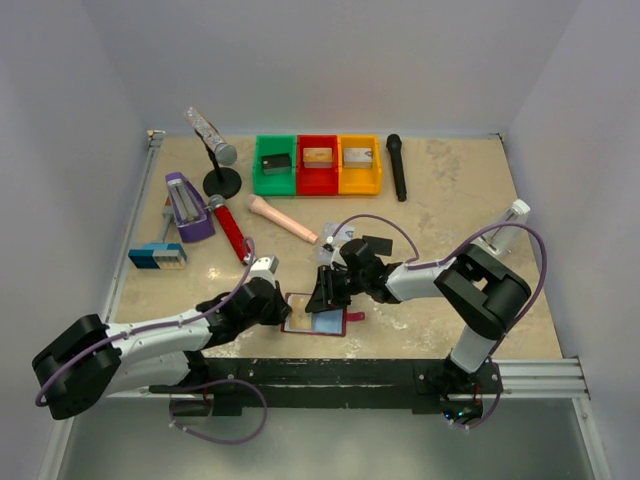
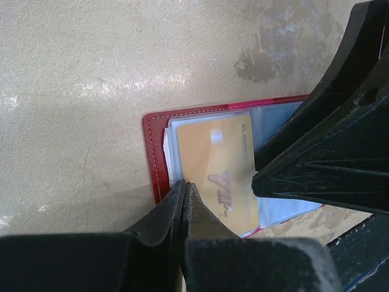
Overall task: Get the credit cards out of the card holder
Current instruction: Remove the credit card from the card holder.
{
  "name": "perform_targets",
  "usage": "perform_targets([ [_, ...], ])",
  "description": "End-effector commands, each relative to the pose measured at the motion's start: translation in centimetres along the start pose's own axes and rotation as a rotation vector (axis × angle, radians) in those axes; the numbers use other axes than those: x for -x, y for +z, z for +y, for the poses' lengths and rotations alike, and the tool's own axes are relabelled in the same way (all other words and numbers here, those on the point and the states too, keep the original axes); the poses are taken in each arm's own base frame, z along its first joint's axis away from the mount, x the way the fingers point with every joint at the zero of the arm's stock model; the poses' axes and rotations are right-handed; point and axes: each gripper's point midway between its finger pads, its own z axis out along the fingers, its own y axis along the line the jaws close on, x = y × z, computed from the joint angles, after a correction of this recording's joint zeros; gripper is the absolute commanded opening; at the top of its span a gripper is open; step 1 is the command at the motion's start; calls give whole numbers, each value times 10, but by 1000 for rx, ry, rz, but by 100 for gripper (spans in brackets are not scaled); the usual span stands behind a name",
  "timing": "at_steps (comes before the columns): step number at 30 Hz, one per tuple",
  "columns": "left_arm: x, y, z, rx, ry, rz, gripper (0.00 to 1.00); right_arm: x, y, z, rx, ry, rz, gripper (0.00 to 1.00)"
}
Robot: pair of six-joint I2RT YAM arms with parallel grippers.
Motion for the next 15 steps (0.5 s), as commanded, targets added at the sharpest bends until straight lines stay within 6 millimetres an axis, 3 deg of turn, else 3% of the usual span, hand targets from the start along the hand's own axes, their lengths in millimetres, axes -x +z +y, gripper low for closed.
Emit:
perform_targets([
  [1, -5, 4, 9, 26, -5, 7, 0, -4, 2, -10, -45, 11, 11, 37],
  [8, -11, 7, 13, 32, -15, 18, 0, -7, 3, -10, -26, 20, 14, 37],
  [15, -17, 8, 17, 39, -27, 28, 0, -3, 2, 7, 88, 0, -25, 34],
])
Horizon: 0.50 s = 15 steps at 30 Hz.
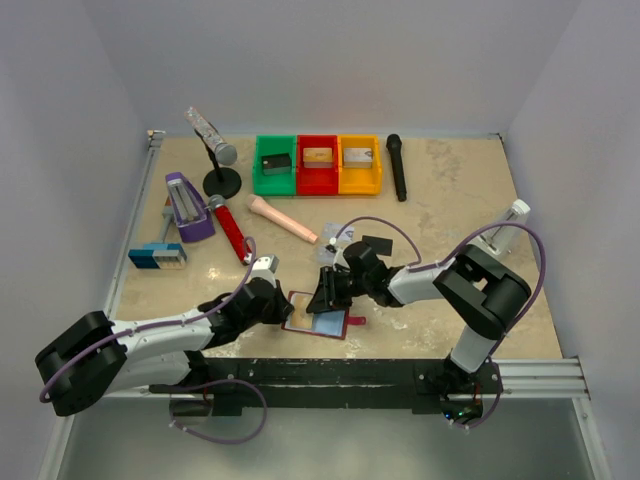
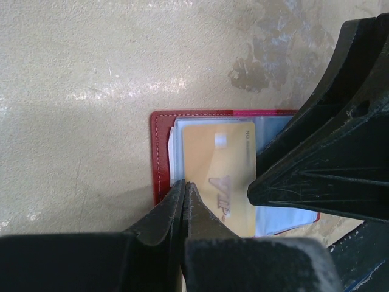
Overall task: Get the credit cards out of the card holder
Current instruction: Remove the credit card from the card holder.
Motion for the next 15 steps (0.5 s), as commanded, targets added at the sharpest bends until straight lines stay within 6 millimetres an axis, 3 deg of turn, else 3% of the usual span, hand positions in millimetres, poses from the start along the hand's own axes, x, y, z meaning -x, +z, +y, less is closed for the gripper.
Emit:
perform_targets([
  [1, -20, 1, 22, 63, -11, 51, 0, -1, 2, 10, 83, -12, -18, 34],
  [15, -24, 1, 22, 47, -20, 60, 0, 5, -1, 24, 159, -16, -53, 38],
])
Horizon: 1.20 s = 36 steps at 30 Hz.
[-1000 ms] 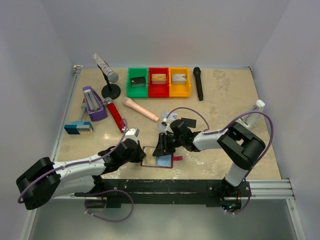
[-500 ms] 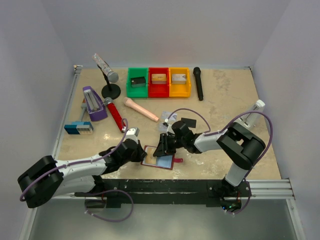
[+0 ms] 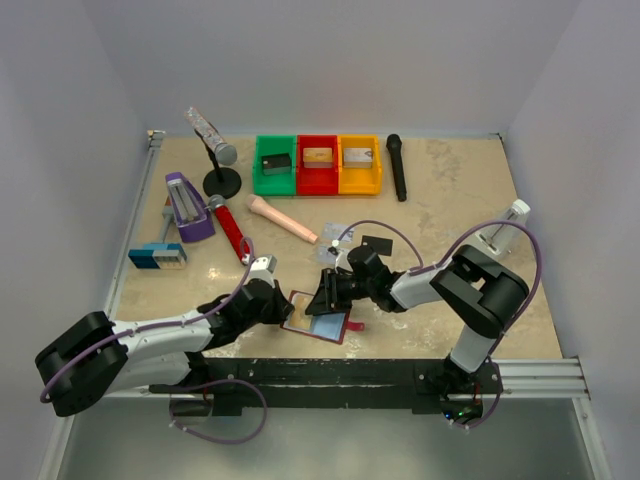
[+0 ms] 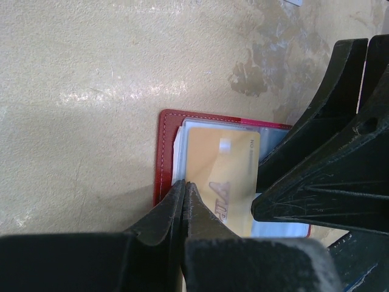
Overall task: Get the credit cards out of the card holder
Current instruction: Remove the credit card from the card holder.
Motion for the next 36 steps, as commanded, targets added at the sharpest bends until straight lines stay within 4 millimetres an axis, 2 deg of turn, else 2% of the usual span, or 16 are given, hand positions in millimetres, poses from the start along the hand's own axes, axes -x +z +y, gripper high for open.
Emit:
perform_targets([
  [1, -24, -2, 21, 52, 7, 79, 0, 9, 2, 18, 74, -25, -33, 38],
  [6, -27, -5, 11, -5, -20, 92, 0, 12, 3, 18, 71, -4, -49, 38],
  [11, -24, -11, 7, -32, -36, 77, 7, 14, 3, 15, 63, 19, -52, 38],
  [15, -23, -15, 8, -32, -40, 67, 15, 15, 4, 16, 74, 32, -52, 38],
  [22, -24, -14, 11, -19, -33, 70, 18, 16, 5, 20, 93, 27, -40, 38],
  [26, -28, -12, 13, -15, -32, 83, 17, 14, 7, 26, 124, 22, -14, 38],
  [30, -30, -11, 12, -29, -38, 87, 10, 13, 8, 28, 136, 22, 4, 38],
  [36, -31, -11, 8, -54, -50, 88, 6, 14, 11, 29, 141, 26, 16, 38],
])
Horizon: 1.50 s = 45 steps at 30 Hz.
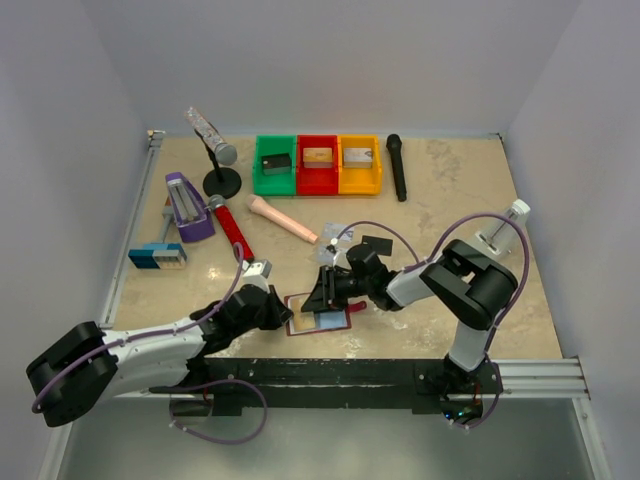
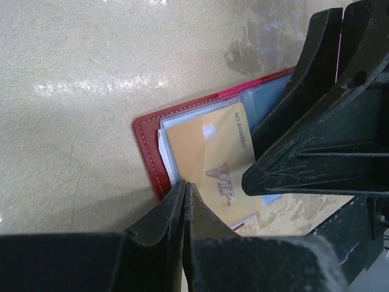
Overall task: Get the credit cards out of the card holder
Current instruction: Remove the credit card from the card holder.
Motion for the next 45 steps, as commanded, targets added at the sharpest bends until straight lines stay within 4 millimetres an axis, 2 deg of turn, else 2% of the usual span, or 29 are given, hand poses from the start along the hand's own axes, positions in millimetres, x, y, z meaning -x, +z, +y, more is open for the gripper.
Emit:
perform_targets([
  [1, -19, -1, 10, 8, -2, 67, 6, 7, 5, 23, 79, -42, 11, 38],
  [5, -19, 0, 8, 2, -7, 64, 7, 5, 8, 22, 78, -35, 27, 38],
  [9, -19, 0, 7, -1, -7, 66, 13, 3, 8, 22, 80, -31, 44, 39],
  [12, -19, 0, 10, 10, -8, 64, 18, 2, 5, 22, 67, -38, 48, 38],
  [16, -19, -1, 15, 27, -13, 55, 19, -1, -1, 17, 15, -62, 52, 37],
  [18, -19, -2, 15, 27, -14, 52, 18, -2, -5, 17, -1, -71, 50, 36],
  [27, -20, -2, 23, 54, -11, 47, 0, -2, -12, 19, -15, -85, 40, 34],
  [45, -31, 1, 42, 111, -22, 64, 0, -1, -21, 31, -1, -96, 17, 31],
])
